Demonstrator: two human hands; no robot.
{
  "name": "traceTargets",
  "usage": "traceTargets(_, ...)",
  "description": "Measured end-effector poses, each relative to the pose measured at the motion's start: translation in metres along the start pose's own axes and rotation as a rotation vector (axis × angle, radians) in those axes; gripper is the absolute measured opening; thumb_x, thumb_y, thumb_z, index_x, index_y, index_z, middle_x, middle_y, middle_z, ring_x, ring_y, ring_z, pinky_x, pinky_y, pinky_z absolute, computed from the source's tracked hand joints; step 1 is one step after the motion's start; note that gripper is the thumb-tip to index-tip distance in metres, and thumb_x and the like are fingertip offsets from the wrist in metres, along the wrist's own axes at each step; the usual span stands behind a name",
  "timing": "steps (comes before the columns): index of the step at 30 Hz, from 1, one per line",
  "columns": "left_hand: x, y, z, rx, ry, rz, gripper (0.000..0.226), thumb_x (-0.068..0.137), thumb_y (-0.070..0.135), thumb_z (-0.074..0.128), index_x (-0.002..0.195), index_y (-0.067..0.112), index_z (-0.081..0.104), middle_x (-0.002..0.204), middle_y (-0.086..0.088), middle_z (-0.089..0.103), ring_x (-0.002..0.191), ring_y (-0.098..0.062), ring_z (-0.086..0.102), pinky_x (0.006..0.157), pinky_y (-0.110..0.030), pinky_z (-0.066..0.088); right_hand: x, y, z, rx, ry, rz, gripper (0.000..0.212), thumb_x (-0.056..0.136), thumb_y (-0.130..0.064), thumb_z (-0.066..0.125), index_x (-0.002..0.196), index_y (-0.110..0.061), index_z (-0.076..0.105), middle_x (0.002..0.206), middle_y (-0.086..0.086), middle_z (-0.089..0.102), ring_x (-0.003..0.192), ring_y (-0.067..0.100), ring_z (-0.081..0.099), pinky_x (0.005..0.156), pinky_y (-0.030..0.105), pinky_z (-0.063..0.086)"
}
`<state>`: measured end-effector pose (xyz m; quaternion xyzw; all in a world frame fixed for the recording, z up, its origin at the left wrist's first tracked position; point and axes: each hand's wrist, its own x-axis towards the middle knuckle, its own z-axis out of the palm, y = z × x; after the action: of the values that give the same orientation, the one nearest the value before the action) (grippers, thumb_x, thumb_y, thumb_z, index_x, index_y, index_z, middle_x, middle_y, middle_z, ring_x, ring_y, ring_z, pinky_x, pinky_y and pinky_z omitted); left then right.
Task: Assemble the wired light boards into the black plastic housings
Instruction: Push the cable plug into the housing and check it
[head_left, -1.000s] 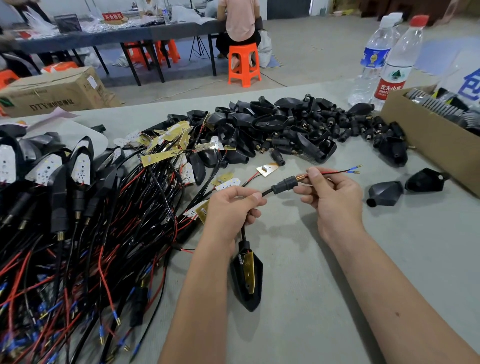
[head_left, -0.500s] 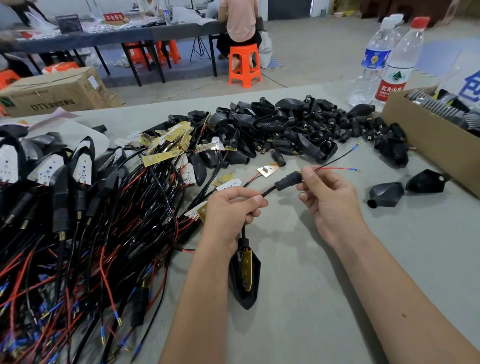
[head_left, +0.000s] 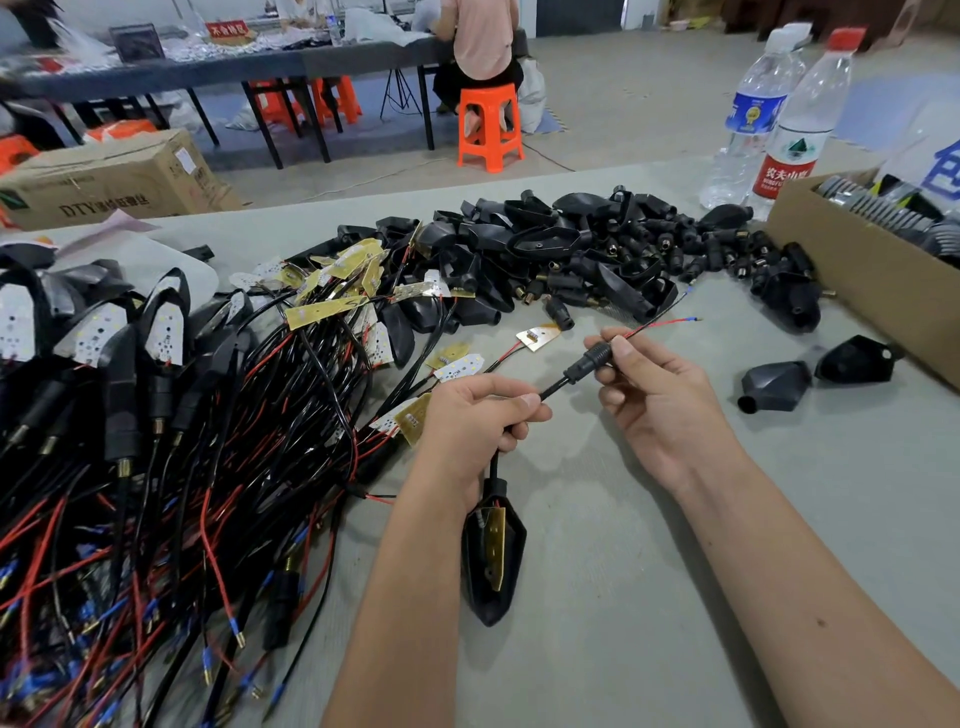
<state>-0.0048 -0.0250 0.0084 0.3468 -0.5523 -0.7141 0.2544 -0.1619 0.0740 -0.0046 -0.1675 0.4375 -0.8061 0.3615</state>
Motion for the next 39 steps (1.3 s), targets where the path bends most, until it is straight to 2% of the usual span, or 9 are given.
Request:
traceTargets(6, 0.0, 0.001, 0.004, 0.024, 0.05, 0.054, 0.008, 0.09, -0.004, 0.068, 0.087, 0.003, 0.071, 0.075, -0.011, 0.076, 0.053, -0.011, 0.05, 0.045, -0.015, 0.036, 0.001, 0.004, 0.001, 0.133, 0.001, 0.029, 0.016, 0.098, -0.001, 0.058, 0.095, -0.005, 0.074, 0.103, 0.014, 0.074, 0.067, 0.01, 0.058, 0.057, 0.016, 0.049)
traceTargets(11, -0.001, 0.001, 0.007, 0.083, 0.057, 0.099, 0.012, 0.09, -0.005, 0.068, 0.083, 0.004, 0.072, 0.073, -0.012, 0.075, 0.052, -0.012, 0.051, 0.047, -0.016, 0.039, -0.004, 0.01, 0.008, -0.08, -0.062, -0.066, 0.032, 0.1, -0.001, 0.058, 0.082, -0.013, 0.082, 0.098, 0.013, 0.076, 0.065, 0.01, 0.055, 0.057, 0.019, 0.047)
traceTargets(15, -0.001, 0.001, 0.007, 0.088, 0.053, 0.133, 0.002, 0.091, -0.002, 0.069, 0.094, -0.003, 0.07, 0.078, -0.013, 0.077, 0.054, -0.011, 0.059, 0.05, -0.017, 0.045, -0.005, 0.01, 0.01, -0.063, -0.051, -0.039, 0.027, 0.099, -0.002, 0.061, 0.083, -0.011, 0.081, 0.101, 0.014, 0.076, 0.065, 0.01, 0.056, 0.056, 0.019, 0.048)
traceTargets(18, -0.002, 0.001, 0.005, 0.073, 0.023, 0.077, 0.016, 0.093, 0.006, 0.072, 0.103, -0.004, 0.066, 0.082, -0.014, 0.078, 0.06, -0.017, 0.067, 0.059, -0.022, 0.054, -0.005, 0.009, 0.009, -0.011, -0.025, -0.017, 0.021, 0.099, -0.001, 0.06, 0.089, -0.006, 0.078, 0.1, 0.014, 0.076, 0.065, 0.01, 0.057, 0.055, 0.019, 0.047)
traceTargets(21, -0.003, 0.0, 0.001, 0.121, -0.007, 0.037, 0.012, 0.088, 0.004, 0.077, 0.097, 0.001, 0.07, 0.084, -0.014, 0.078, 0.07, -0.025, 0.073, 0.074, -0.032, 0.062, -0.003, 0.008, 0.009, -0.022, 0.05, -0.024, 0.021, 0.102, -0.009, 0.059, 0.092, -0.004, 0.077, 0.095, 0.011, 0.074, 0.065, 0.011, 0.057, 0.054, 0.02, 0.047)
traceTargets(24, -0.003, -0.001, -0.007, 0.163, -0.044, 0.022, 0.017, 0.081, 0.002, 0.082, 0.092, 0.008, 0.072, 0.086, -0.012, 0.078, 0.081, -0.031, 0.077, 0.087, -0.041, 0.062, 0.0, 0.006, 0.006, -0.089, 0.158, -0.098, 0.02, 0.102, -0.012, 0.062, 0.094, -0.005, 0.079, 0.086, 0.006, 0.07, 0.069, 0.01, 0.055, 0.055, 0.02, 0.045)
traceTargets(26, -0.004, 0.001, -0.01, 0.258, -0.099, 0.026, 0.025, 0.073, 0.012, 0.084, 0.095, 0.016, 0.073, 0.087, -0.009, 0.079, 0.089, -0.033, 0.077, 0.091, -0.046, 0.06, 0.001, 0.005, 0.005, -0.157, 0.217, -0.16, 0.019, 0.102, -0.013, 0.062, 0.097, -0.006, 0.078, 0.083, 0.004, 0.069, 0.07, 0.011, 0.056, 0.055, 0.021, 0.045)
traceTargets(33, -0.006, 0.003, -0.008, 0.306, -0.16, 0.035, 0.03, 0.075, 0.018, 0.083, 0.102, 0.017, 0.069, 0.086, -0.007, 0.079, 0.083, -0.026, 0.077, 0.069, -0.026, 0.055, -0.001, 0.007, 0.005, -0.466, 0.349, -0.315, 0.023, 0.108, -0.022, 0.05, 0.095, -0.01, 0.064, 0.066, 0.005, 0.071, 0.053, 0.018, 0.066, 0.045, 0.027, 0.052)
traceTargets(39, -0.004, 0.0, -0.005, 0.245, -0.021, 0.081, 0.019, 0.083, 0.006, 0.082, 0.096, 0.011, 0.069, 0.085, -0.007, 0.079, 0.081, -0.024, 0.078, 0.071, -0.033, 0.059, -0.002, 0.005, 0.004, -0.445, 0.29, -0.258, 0.023, 0.11, -0.022, 0.045, 0.096, -0.009, 0.057, 0.071, 0.009, 0.074, 0.055, 0.023, 0.069, 0.045, 0.028, 0.052)
